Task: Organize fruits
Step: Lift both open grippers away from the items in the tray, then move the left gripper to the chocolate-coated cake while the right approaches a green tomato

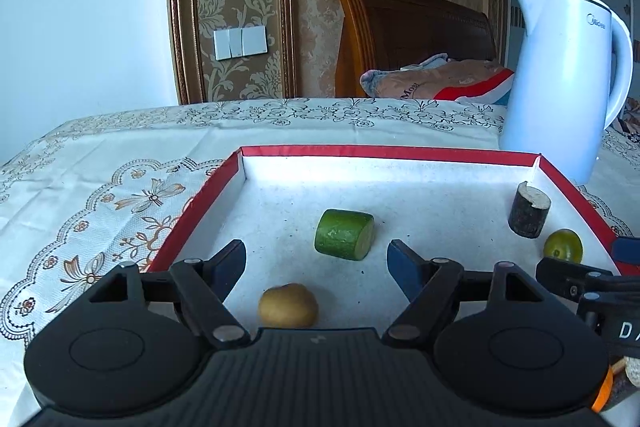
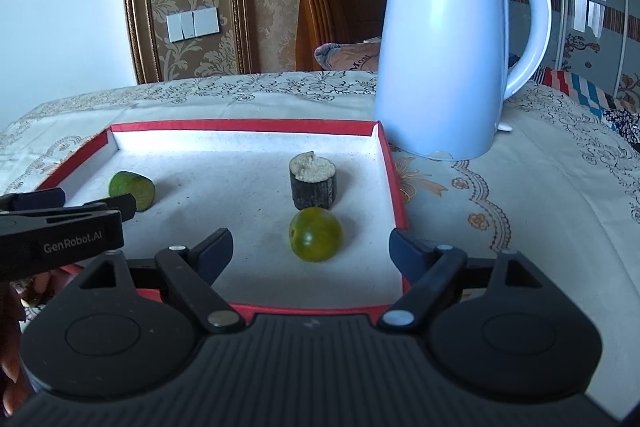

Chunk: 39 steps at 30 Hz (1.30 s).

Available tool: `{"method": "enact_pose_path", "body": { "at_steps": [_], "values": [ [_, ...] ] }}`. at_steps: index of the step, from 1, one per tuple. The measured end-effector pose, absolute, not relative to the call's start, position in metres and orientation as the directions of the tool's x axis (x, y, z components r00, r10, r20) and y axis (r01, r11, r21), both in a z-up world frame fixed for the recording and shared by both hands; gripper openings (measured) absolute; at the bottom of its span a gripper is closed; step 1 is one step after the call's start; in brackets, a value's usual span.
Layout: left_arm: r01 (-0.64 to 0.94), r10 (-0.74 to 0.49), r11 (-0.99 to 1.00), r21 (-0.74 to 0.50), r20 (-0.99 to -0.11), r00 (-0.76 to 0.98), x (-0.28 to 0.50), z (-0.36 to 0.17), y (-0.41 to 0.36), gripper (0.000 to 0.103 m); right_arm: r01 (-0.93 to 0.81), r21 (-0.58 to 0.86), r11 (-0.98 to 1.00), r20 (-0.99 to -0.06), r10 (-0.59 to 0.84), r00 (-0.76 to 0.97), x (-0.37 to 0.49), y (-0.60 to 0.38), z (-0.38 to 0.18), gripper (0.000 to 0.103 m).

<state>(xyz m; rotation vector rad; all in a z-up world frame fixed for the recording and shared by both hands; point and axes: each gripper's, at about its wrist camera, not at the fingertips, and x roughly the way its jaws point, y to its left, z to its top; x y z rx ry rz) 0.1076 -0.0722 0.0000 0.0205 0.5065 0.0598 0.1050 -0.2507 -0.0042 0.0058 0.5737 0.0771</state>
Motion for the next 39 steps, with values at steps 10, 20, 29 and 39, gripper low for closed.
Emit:
{"method": "enact_pose_path", "body": {
  "at_steps": [10, 20, 29, 39],
  "values": [
    [-0.015, 0.017, 1.000, 0.007, -0.468, 0.884, 0.076, 0.007, -0.066, 0.078, -0.064, 0.058, 0.996, -0.484, 0.085, 0.871, 0.071, -0.254, 0.000, 0.103],
    [-0.012, -0.014, 0.999, -0.052, -0.468, 0.884, 0.048, 0.011, -0.047, 0.078, -0.042, 0.122, 0.992, -0.462, 0.094, 0.882, 0.044, -0.276, 0.000, 0.103],
    [-0.036, 0.002, 0.998, -0.061, -0.484, 0.875, 0.033, 0.010, -0.033, 0.078, -0.038, 0.098, 0.994, -0.442, 0.078, 0.894, 0.034, -0.275, 0.001, 0.103],
    [-0.072, 0.012, 0.993, -0.097, -0.515, 0.857, 0.023, 0.003, -0.006, 0.078, -0.023, 0.121, 0.992, -0.436, 0.074, 0.897, 0.024, -0.282, 0.000, 0.103]
  ]
}}
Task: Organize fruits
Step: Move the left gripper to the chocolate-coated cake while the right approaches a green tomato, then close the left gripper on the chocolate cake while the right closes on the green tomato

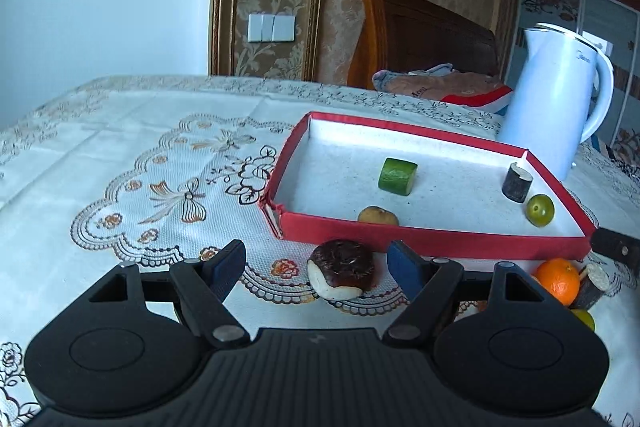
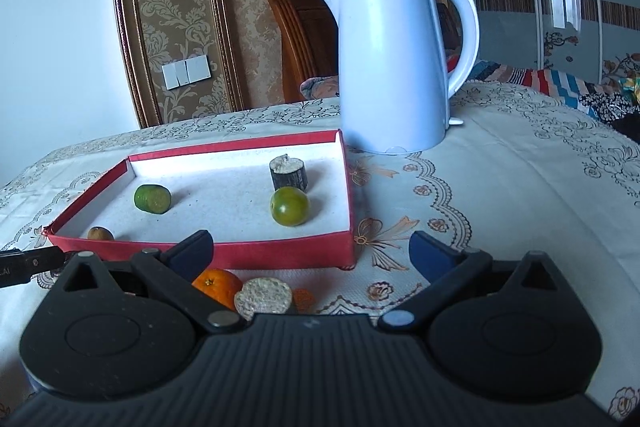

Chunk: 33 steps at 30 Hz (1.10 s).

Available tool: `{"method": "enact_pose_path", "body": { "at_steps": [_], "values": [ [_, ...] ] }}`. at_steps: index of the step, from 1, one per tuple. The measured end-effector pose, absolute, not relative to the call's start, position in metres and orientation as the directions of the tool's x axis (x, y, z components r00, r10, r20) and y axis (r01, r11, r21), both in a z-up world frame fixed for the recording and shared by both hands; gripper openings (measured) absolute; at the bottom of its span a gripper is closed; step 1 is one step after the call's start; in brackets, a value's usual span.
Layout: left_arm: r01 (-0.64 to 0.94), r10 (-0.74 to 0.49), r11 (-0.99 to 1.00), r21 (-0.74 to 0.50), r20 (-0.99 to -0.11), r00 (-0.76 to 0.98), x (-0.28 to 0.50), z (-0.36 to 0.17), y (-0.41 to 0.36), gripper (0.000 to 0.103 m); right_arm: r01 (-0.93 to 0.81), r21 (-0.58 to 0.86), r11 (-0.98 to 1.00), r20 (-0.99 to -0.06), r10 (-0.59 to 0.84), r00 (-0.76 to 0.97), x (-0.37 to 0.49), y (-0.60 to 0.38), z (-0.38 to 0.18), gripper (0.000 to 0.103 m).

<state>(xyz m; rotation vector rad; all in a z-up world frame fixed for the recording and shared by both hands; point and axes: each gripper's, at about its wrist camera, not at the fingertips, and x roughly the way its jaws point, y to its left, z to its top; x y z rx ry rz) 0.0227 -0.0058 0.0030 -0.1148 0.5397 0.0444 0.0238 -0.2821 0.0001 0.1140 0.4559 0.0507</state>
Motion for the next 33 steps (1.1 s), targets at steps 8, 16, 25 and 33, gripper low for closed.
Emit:
{"method": "enact_pose_path", "body": {
  "at_steps": [8, 16, 25, 33],
  "values": [
    [-0.090, 0.052, 0.995, -0.038, -0.570, 0.820, 0.033, -0.007, -0.012, 0.078, -0.056, 0.094, 0.994, -0.438, 0.091, 0.894, 0.010, -0.277, -0.002, 0.103],
    [-0.101, 0.047, 0.993, -0.057, -0.595, 0.802, 0.046, -0.010, -0.010, 0.078, -0.106, 0.137, 0.985, -0.451, 0.157, 0.879, -0.022, -0.291, -0.007, 0.102],
    [-0.108, 0.080, 0.994, -0.010, -0.600, 0.796, 0.052, -0.013, -0.018, 0.078, -0.221, -0.007, 0.975, -0.518, 0.185, 0.835, -0.023, -0.257, -0.010, 0.086],
    [-0.106, 0.086, 0.994, 0.001, -0.601, 0.795, 0.054, -0.014, -0.019, 0.081, -0.274, 0.016, 0.961, -0.559, 0.236, 0.795, -0.014, -0.243, -0.014, 0.071]
  ]
}}
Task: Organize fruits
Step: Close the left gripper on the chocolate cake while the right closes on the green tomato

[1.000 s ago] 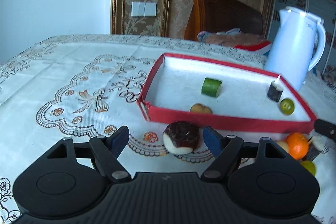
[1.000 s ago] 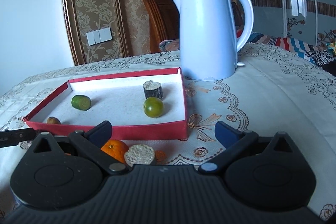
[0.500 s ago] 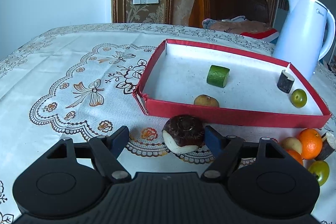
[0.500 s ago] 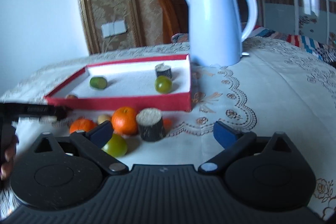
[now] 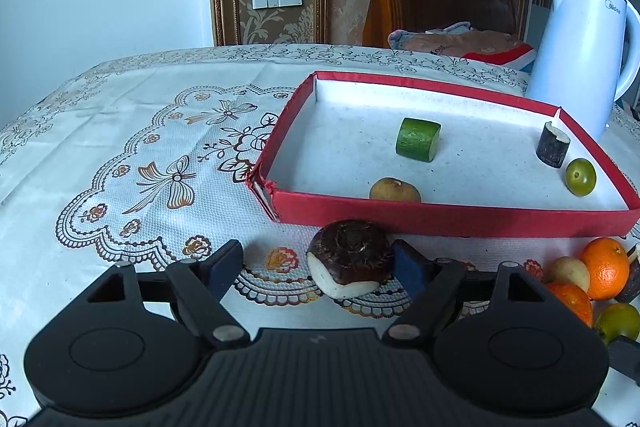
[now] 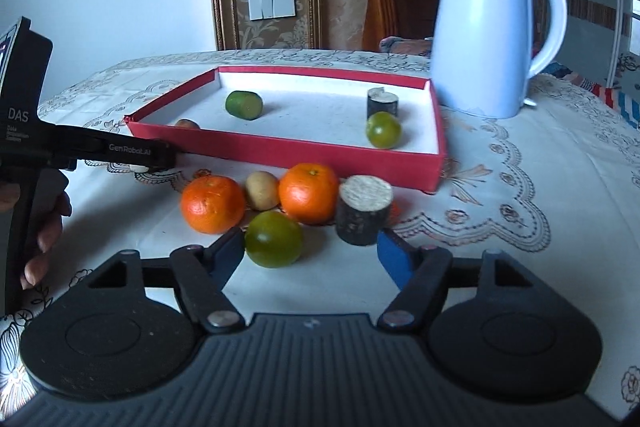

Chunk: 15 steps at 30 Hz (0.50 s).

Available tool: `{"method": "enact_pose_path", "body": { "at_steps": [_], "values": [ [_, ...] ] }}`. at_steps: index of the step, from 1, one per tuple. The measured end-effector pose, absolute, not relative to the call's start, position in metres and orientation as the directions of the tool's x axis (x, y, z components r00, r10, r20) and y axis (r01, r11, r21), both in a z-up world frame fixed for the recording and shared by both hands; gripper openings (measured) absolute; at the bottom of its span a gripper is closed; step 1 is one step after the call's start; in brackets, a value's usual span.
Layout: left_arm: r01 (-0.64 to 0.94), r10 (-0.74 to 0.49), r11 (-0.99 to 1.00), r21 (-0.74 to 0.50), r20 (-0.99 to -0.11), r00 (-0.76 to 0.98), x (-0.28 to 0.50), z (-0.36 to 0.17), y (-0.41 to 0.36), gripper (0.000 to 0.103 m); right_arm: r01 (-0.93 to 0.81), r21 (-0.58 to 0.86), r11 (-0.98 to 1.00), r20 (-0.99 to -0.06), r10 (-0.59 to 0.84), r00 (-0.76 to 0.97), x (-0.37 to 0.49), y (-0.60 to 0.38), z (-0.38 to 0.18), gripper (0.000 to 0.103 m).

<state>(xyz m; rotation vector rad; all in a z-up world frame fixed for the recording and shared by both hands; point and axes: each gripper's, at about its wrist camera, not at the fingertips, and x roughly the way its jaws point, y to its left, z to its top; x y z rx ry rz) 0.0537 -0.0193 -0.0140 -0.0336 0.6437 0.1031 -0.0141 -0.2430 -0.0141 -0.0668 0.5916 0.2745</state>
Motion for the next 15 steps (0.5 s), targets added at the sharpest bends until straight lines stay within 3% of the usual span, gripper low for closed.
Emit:
{"method": "enact_pose_path", "body": {
  "at_steps": [4, 7, 15],
  "values": [
    [-0.107, 0.084, 0.994, -0.003, -0.600, 0.795, 0.054, -0.014, -0.020, 0.081, -0.286, 0.016, 0.958, -0.571, 0.244, 0.784, -0.008, -0.235, -0.015, 0.068],
    [-0.105, 0.084, 0.995, 0.001, -0.599, 0.796, 0.055, -0.014, -0.021, 0.082, -0.307, 0.010, 0.951, -0.590, 0.254, 0.767, -0.003, -0.230, -0.017, 0.053],
    [-0.106, 0.069, 0.994, -0.026, -0.594, 0.801, 0.052, -0.013, -0.015, 0.082, -0.310, 0.019, 0.951, -0.598, 0.259, 0.759, -0.001, -0.231, -0.019, 0.044]
  ]
}}
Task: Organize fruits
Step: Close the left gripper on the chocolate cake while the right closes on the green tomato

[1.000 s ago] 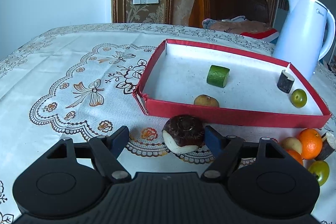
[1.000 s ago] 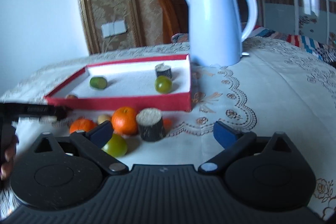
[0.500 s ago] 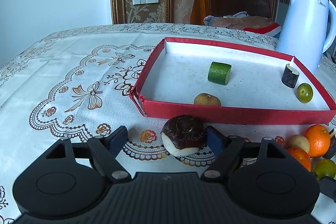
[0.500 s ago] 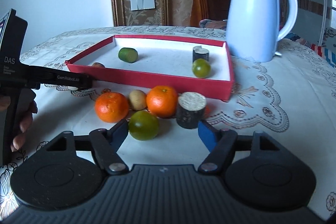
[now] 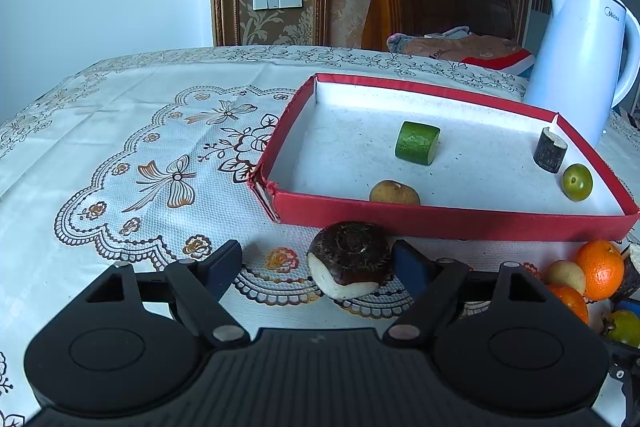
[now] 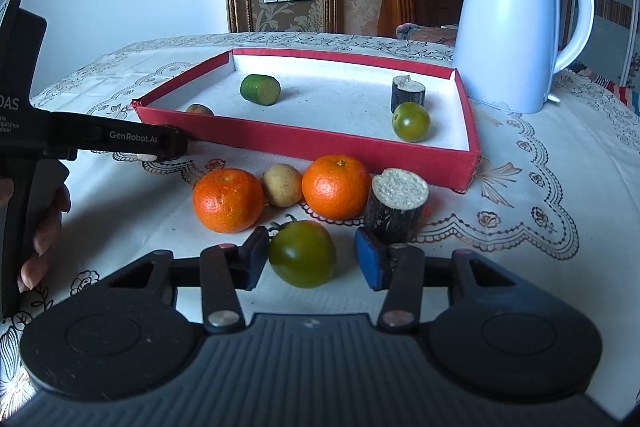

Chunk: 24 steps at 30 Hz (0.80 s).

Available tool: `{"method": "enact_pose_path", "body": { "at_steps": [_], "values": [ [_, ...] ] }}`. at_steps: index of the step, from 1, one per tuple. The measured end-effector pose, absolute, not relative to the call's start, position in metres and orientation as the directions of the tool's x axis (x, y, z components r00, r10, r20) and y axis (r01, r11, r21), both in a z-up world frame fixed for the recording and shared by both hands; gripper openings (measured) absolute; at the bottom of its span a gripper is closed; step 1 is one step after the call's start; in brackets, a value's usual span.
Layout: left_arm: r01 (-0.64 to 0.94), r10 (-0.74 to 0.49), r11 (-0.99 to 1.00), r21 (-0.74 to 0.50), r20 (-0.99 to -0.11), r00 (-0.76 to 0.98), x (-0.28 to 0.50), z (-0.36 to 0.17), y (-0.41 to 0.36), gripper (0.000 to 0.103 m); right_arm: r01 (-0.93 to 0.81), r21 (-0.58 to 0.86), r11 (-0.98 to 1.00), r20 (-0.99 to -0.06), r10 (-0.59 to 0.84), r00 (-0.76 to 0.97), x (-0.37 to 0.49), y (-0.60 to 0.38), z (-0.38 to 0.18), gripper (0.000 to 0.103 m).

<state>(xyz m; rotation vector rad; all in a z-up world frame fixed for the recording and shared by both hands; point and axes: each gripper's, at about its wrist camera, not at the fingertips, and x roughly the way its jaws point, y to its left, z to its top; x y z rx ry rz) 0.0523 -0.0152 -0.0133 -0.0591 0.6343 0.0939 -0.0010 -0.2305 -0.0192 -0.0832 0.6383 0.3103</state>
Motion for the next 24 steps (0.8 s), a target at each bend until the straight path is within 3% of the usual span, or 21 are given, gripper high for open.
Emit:
{"method": "enact_pose_path", "body": {
  "at_steps": [5, 11, 18, 24],
  "values": [
    [-0.095, 0.051, 0.995, -0.043, -0.593, 0.804, 0.050, -0.012, -0.013, 0.081, -0.310, 0.013, 0.951, -0.597, 0.256, 0.761, 0.000, -0.230, -0.020, 0.044],
    [-0.065, 0.024, 0.997, -0.048, -0.588, 0.809, 0.047, -0.011, -0.013, 0.062, -0.314, 0.014, 0.949, -0.593, 0.261, 0.761, -0.001, -0.230, -0.020, 0.035],
    [-0.024, -0.006, 0.999, -0.044, -0.577, 0.817, 0.042, -0.009, -0.018, 0.042, -0.312, 0.018, 0.950, -0.591, 0.262, 0.763, -0.001, -0.231, -0.019, 0.031],
    [-0.020, -0.010, 0.999, -0.047, -0.575, 0.818, 0.041, -0.008, -0.018, 0.042, -0.312, 0.022, 0.950, -0.590, 0.264, 0.763, -0.001, -0.231, -0.019, 0.031]
  ]
}}
